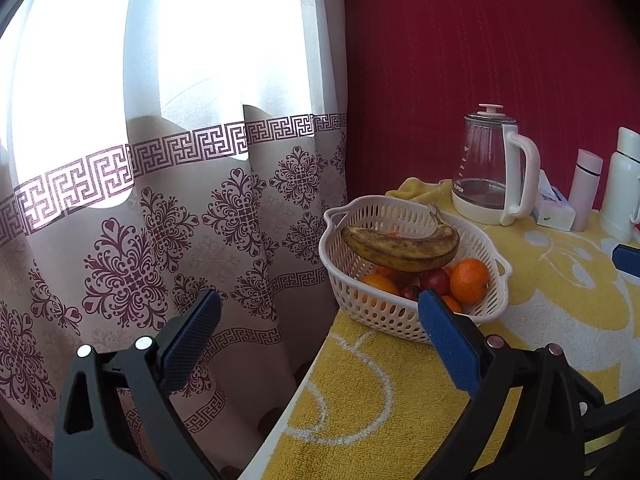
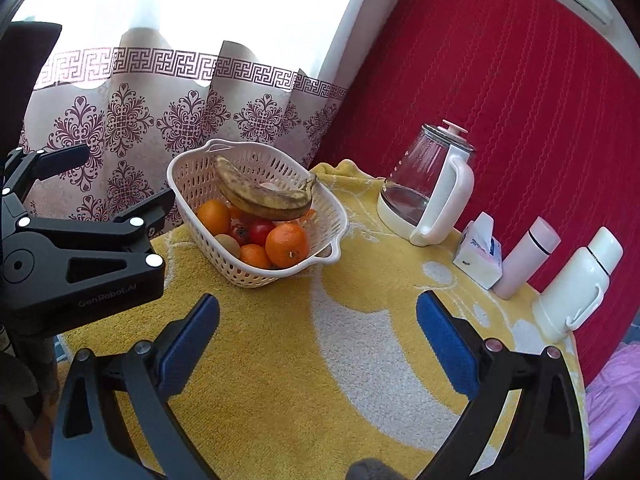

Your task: Organize fruits

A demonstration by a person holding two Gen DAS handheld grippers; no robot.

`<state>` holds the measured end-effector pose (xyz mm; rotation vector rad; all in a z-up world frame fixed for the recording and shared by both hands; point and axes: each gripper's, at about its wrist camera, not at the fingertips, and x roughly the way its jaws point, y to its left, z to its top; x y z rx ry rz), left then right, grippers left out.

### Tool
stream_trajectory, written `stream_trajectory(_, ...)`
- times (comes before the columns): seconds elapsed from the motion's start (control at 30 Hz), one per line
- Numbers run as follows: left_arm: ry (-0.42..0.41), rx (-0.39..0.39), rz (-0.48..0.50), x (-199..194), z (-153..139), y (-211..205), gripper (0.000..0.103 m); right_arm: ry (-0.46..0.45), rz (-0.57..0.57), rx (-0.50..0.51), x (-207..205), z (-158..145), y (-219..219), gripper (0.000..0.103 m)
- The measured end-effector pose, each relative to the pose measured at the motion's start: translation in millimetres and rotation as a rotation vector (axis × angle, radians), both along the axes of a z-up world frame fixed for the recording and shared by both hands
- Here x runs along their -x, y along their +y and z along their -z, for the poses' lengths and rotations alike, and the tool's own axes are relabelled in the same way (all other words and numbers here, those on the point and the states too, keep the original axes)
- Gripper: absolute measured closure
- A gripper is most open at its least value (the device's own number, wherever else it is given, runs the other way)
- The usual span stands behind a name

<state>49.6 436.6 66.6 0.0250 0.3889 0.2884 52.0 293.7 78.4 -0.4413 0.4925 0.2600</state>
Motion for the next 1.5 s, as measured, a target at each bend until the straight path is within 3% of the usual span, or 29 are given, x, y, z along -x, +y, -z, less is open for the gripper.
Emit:
stream_trajectory(0.9,0.003,-0.005,0.004,-0.7,-0.2,-0.5,0.003,0.002,0.014,0.018,-3.2,1.5,4.1,0.005)
stream_trajectory(1.5,0.007,-0.008,0.008,-1.8,2.2,-2.5,0.003,0.002,0.015,-0.027,-4.6,1.7,-5.5,0.005)
